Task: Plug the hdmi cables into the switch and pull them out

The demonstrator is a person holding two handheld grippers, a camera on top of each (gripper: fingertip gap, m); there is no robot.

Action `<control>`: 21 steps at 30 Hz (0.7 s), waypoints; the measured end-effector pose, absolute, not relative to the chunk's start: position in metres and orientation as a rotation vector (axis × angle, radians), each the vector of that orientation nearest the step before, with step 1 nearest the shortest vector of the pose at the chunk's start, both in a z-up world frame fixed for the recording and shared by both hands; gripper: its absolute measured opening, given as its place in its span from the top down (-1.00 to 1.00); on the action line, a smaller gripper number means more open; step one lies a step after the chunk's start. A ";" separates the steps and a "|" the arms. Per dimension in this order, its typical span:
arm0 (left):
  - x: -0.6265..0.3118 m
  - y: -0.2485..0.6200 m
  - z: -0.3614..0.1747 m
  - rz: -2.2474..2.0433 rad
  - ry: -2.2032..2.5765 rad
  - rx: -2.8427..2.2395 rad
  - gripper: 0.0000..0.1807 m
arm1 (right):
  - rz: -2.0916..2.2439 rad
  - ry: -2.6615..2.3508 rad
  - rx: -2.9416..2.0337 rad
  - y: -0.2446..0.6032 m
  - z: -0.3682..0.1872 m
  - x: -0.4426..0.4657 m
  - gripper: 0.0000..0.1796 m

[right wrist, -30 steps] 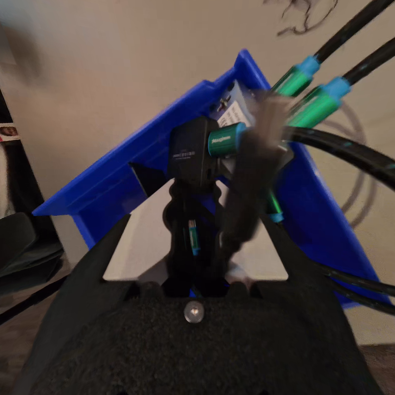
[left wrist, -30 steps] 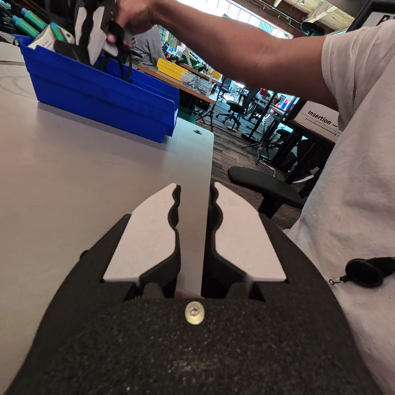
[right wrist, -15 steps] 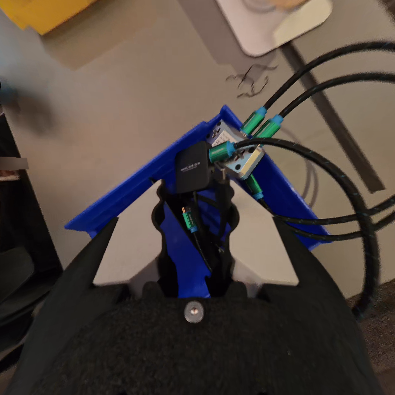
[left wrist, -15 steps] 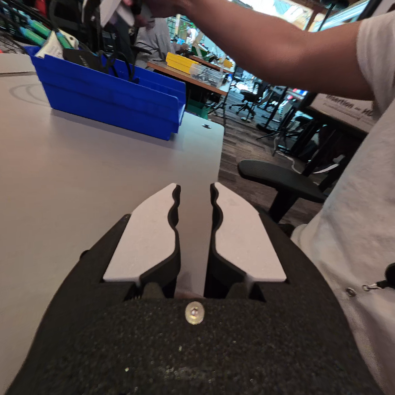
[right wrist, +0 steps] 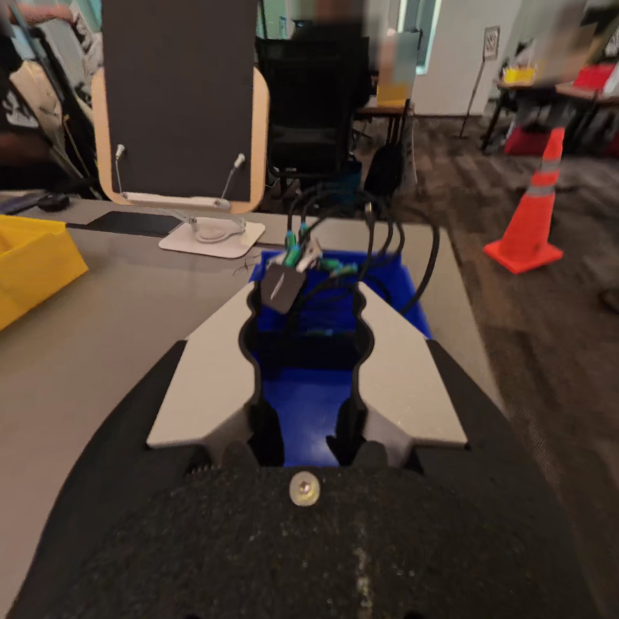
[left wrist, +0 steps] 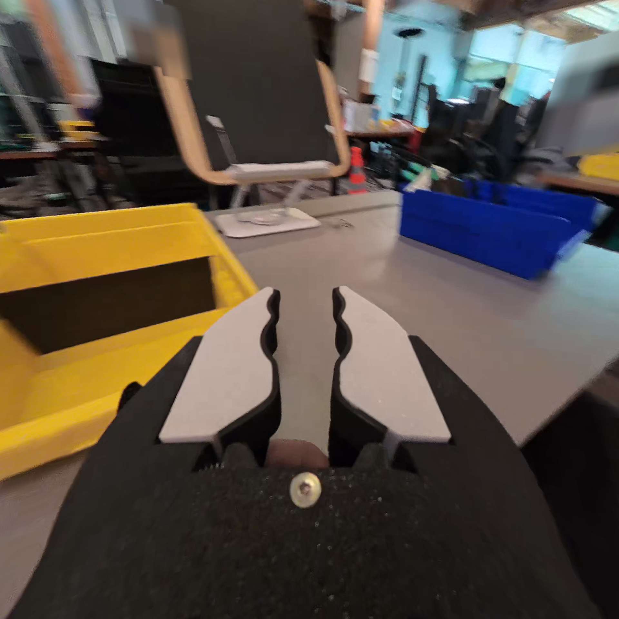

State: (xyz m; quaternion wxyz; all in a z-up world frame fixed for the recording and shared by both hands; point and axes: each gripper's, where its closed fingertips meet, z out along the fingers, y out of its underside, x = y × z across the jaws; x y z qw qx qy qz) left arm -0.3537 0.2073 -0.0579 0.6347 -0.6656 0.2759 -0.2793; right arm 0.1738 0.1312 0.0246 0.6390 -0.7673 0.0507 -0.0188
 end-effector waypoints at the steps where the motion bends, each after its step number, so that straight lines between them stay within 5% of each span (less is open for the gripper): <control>1: -0.371 0.214 -0.055 -0.585 0.573 -1.522 0.67 | -0.018 0.177 -1.747 0.122 0.006 0.169 0.39; 7: -0.431 0.247 -0.065 -0.371 0.398 -1.613 0.55 | -0.031 0.313 -1.662 0.079 -0.067 0.138 0.48; 21: -0.385 0.246 -0.069 -0.486 0.543 -1.571 0.68 | 0.021 0.274 -1.735 0.087 -0.088 0.151 0.48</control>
